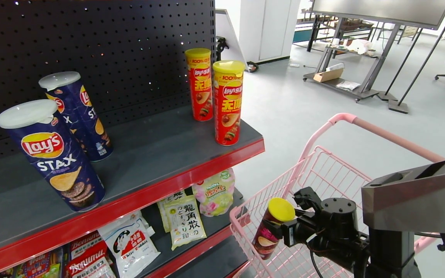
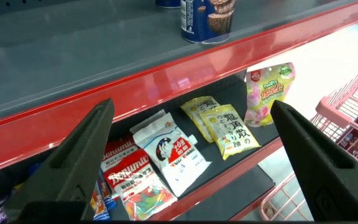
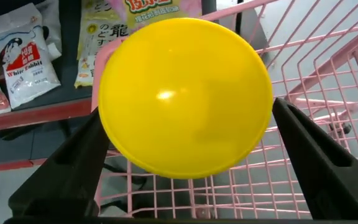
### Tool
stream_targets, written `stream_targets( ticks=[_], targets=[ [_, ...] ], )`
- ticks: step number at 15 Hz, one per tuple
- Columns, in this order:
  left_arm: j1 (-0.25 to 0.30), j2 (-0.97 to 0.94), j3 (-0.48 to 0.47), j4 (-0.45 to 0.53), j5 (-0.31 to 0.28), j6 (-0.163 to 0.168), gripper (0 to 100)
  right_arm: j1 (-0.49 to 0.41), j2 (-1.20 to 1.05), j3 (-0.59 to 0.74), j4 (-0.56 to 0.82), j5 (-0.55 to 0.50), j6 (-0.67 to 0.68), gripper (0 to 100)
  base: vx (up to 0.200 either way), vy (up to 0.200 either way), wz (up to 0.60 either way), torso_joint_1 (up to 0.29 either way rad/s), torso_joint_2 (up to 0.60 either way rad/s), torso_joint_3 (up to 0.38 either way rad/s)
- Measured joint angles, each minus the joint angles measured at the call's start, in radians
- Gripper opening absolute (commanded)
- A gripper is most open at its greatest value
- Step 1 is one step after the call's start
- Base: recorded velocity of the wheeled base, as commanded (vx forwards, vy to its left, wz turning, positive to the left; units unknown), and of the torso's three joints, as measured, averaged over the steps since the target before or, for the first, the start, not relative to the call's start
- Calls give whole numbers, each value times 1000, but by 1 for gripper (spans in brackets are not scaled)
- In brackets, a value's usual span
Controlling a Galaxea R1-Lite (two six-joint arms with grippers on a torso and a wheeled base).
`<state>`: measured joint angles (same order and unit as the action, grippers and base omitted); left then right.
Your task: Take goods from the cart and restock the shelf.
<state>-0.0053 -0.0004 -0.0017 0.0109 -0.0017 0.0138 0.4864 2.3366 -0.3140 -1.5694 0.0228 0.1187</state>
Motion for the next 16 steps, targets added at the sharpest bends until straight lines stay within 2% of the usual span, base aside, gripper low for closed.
stream_targets(
  ticks=[7, 8, 12, 16],
  targets=[
    [-1, 0, 0, 0, 0, 0, 100, 5, 33, -51, 0, -7, -2, 100, 0, 0, 0, 0, 0, 0],
    [-1, 0, 0, 0, 0, 0, 100, 4, 37, -60, 0, -9, -2, 0, 0, 0, 0, 0, 0, 0],
    [0, 0, 0, 0, 0, 0, 100, 11, 52, -74, -1, -11, -2, 0, 0, 0, 0, 0, 0, 0],
    [0, 0, 0, 0, 0, 0, 100, 33, 34, -27, -2, -32, -4, 0, 0, 0, 0, 0, 0, 0]
  ],
)
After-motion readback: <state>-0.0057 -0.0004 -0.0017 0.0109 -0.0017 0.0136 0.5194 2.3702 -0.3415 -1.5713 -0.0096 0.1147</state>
